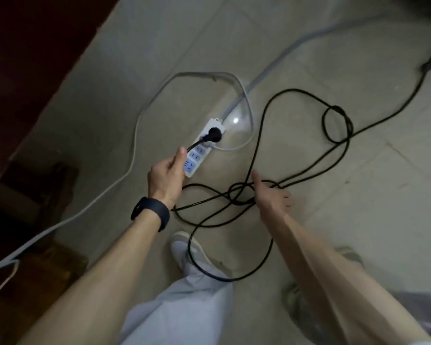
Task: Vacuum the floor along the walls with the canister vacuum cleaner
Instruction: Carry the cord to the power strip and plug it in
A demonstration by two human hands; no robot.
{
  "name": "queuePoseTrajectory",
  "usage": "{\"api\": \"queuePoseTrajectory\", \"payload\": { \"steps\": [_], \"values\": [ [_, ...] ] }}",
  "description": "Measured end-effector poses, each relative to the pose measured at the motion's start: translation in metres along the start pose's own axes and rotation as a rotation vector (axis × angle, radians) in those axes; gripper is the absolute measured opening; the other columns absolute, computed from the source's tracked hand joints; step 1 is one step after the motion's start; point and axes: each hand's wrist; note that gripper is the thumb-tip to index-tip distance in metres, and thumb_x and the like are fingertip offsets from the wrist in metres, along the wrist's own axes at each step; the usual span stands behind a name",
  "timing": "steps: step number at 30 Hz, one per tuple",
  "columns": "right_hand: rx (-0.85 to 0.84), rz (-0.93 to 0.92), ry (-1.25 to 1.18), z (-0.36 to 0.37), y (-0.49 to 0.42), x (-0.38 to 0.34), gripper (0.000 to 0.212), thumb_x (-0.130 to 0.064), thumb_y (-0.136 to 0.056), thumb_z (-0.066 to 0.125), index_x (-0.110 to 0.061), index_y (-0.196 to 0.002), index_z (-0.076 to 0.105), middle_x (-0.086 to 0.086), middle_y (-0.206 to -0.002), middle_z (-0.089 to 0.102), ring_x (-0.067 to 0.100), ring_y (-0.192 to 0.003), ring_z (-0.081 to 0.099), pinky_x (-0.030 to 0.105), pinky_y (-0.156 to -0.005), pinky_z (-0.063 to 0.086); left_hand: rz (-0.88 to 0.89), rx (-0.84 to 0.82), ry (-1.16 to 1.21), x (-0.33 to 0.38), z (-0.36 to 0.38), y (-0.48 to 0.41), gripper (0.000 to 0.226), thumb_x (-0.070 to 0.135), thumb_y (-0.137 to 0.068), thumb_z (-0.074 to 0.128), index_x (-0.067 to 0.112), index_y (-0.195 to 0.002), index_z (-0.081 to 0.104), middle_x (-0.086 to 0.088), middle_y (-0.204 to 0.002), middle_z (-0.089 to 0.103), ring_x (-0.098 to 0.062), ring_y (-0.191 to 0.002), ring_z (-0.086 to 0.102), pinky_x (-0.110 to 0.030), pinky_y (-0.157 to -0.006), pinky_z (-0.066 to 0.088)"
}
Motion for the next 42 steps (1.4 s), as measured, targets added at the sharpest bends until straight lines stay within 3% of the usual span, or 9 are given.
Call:
{"api": "queuePoseTrajectory", "payload": {
  "steps": [7, 13, 17, 21, 26, 35, 38, 40, 42],
  "values": [
    [0.442, -0.110, -0.013, 0.017, -0.022, -0.015, 0.136, -0.093, -0.053, 0.066, 0.000, -0.146, 0.034, 0.019, -0.145, 0.044, 0.036, -0.136, 0.040, 0.055, -0.108, 0.035, 0.089, 0.042, -0.056, -0.011, 0.002, -0.063, 0.058, 0.055, -0.088, 0.052, 0.021, -0.041, 0.055, 0.006, -0.048, 0.056, -0.018, -0.059, 0.053, -0.032, -0.072, 0.042],
    [0.289, -0.165, -0.313, 0.025, -0.025, -0.046, 0.109, -0.073, -0.081, 0.066, -0.008, -0.157, 0.024, 0.016, -0.158, 0.028, 0.032, -0.149, 0.026, 0.057, -0.117, 0.026, 0.164, 0.083, 0.058, -0.002, 0.002, -0.072, 0.048, 0.040, -0.100, 0.051, 0.013, -0.066, 0.070, 0.006, -0.040, 0.050, -0.019, -0.052, 0.039, -0.030, -0.061, 0.034],
    [0.250, -0.223, -0.124, 0.037, -0.021, -0.042, 0.100, -0.049, -0.076, 0.084, -0.002, -0.146, 0.029, 0.019, -0.150, 0.035, 0.039, -0.139, 0.041, 0.051, -0.110, 0.038, 0.184, 0.040, 0.130, 0.006, -0.002, -0.075, 0.028, 0.023, -0.102, 0.049, 0.021, -0.084, 0.070, -0.003, -0.091, 0.075, -0.028, -0.071, 0.050, -0.041, -0.086, 0.047],
    [0.084, -0.414, 0.109, 0.008, -0.039, -0.044, 0.045, -0.025, -0.089, 0.060, 0.002, -0.125, 0.058, 0.023, -0.131, 0.063, 0.040, -0.119, 0.062, 0.036, -0.092, 0.049, 0.130, -0.089, 0.221, -0.001, -0.005, -0.073, 0.023, 0.014, -0.103, 0.045, 0.014, -0.089, 0.063, 0.001, -0.082, 0.072, -0.013, -0.046, 0.036, -0.028, -0.047, 0.037],
    [0.154, -0.657, 0.579, -0.046, -0.022, -0.061, 0.045, -0.037, -0.100, 0.049, 0.002, -0.112, 0.068, 0.024, -0.116, 0.069, 0.040, -0.111, 0.065, 0.034, -0.086, 0.050, -0.024, -0.238, 0.423, -0.015, -0.013, -0.064, 0.024, 0.017, -0.098, 0.042, 0.012, -0.081, 0.057, 0.007, -0.047, 0.038, -0.006, -0.034, 0.023, -0.017, -0.036, 0.013],
    [-0.559, -0.757, -0.747, -0.060, 0.135, -0.238, 0.028, -0.009, -0.095, 0.041, -0.016, -0.068, 0.039, 0.006, -0.058, 0.035, 0.011, -0.031, 0.029, 0.014, -0.036, 0.026, 0.011, -0.163, 0.744, -0.011, -0.059, -0.038, 0.033, 0.029, -0.095, 0.054, 0.013, -0.066, 0.051, 0.010, -0.037, 0.018, -0.005, -0.029, 0.012, -0.018, -0.042, 0.002],
    [-0.847, -0.713, -1.053, -0.049, 0.163, -0.284, 0.023, -0.006, -0.101, 0.046, -0.007, -0.079, 0.052, 0.013, -0.080, 0.057, 0.017, -0.056, 0.062, 0.029, -0.057, 0.056, 0.061, -0.137, 0.877, -0.003, -0.079, -0.031, 0.032, 0.030, -0.096, 0.053, 0.014, -0.068, 0.053, 0.010, -0.038, 0.018, -0.005, -0.029, 0.013, -0.020, -0.040, 0.002],
    [-0.914, -0.703, -1.060, -0.042, 0.164, -0.293, 0.006, -0.011, -0.099, 0.058, -0.007, -0.097, 0.056, 0.016, -0.121, 0.056, 0.026, -0.105, 0.069, 0.033, -0.094, 0.054, 0.080, -0.143, 0.968, -0.002, -0.083, -0.028, 0.031, 0.030, -0.099, 0.049, 0.014, -0.074, 0.056, 0.009, -0.040, 0.023, -0.004, -0.030, 0.016, -0.021, -0.037, 0.005],
    [-0.879, -0.732, -0.876, -0.027, 0.151, -0.281, 0.023, -0.014, -0.085, 0.069, -0.008, -0.102, 0.054, 0.013, -0.125, 0.056, 0.020, -0.112, 0.068, 0.026, -0.097, 0.051, 0.076, -0.151, 1.004, -0.004, -0.076, -0.028, 0.027, 0.030, -0.100, 0.048, 0.013, -0.081, 0.059, 0.008, -0.045, 0.033, -0.005, -0.033, 0.023, -0.021, -0.037, 0.013]
  ]
}}
Point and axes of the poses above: each hand's wrist, its own y-axis away from the middle knuckle, its own z-axis out of the palm, x = y × z
